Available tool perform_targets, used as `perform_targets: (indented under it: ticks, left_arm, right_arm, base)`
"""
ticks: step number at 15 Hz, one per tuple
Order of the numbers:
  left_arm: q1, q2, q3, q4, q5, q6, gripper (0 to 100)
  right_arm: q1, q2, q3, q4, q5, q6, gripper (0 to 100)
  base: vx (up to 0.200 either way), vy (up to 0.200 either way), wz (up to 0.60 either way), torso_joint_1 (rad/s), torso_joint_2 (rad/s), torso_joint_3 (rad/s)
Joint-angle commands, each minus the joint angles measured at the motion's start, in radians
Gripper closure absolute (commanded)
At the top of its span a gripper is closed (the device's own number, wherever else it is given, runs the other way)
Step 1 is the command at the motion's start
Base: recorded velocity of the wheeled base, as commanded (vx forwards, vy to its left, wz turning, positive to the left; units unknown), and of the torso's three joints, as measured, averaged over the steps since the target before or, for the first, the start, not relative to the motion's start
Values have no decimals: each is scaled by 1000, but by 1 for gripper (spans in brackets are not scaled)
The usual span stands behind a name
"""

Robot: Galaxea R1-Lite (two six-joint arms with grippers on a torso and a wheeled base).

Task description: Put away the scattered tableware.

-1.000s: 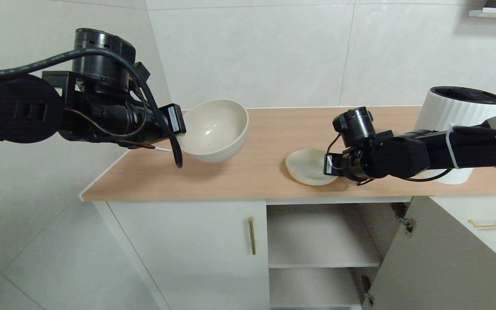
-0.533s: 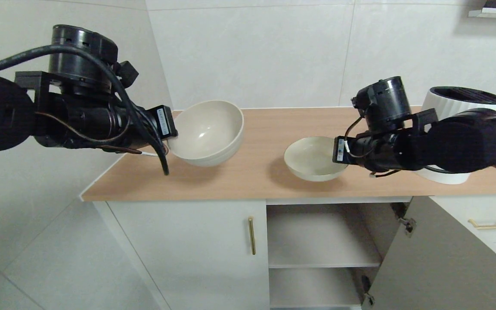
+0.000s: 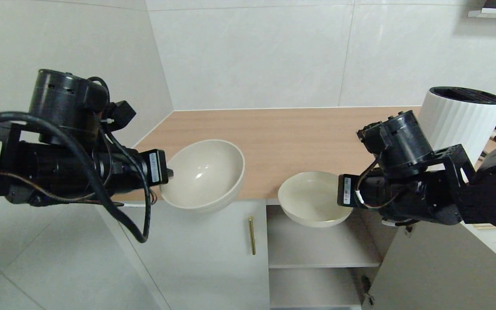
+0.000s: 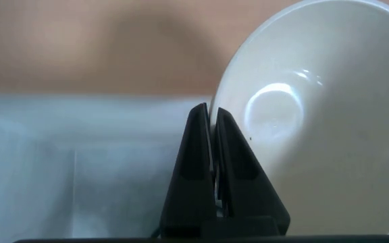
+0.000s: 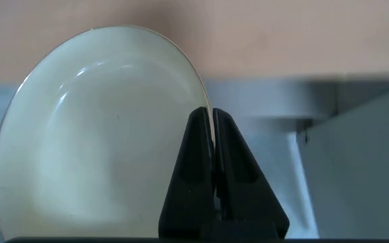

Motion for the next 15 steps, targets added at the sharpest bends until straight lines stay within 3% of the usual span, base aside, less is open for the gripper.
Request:
perform_targets:
  ticks: [1,5,10,15]
  left_arm:
    - [-27,-64,82,-13,2,-2,100]
    - [-43,-108,144,-13,2,-5,100]
    - [-44,-105,151,-13,2,-5,100]
    - [-64,-105,167,-13,0,-5,100]
  right_arm:
    - [21,-43,33,-1,-3,12,100]
    - [68,-106,139,-2,-9,12,100]
    - [118,-91,220,-30,-54,12,100]
    - [141,-68,266,-73,-74,12,100]
  base:
    - [0,0,0,0,0,0]
    - [0,0,0,0,0,0]
    - [0,0,0,-7,17,16]
    - [0,0,0,-134,398,252]
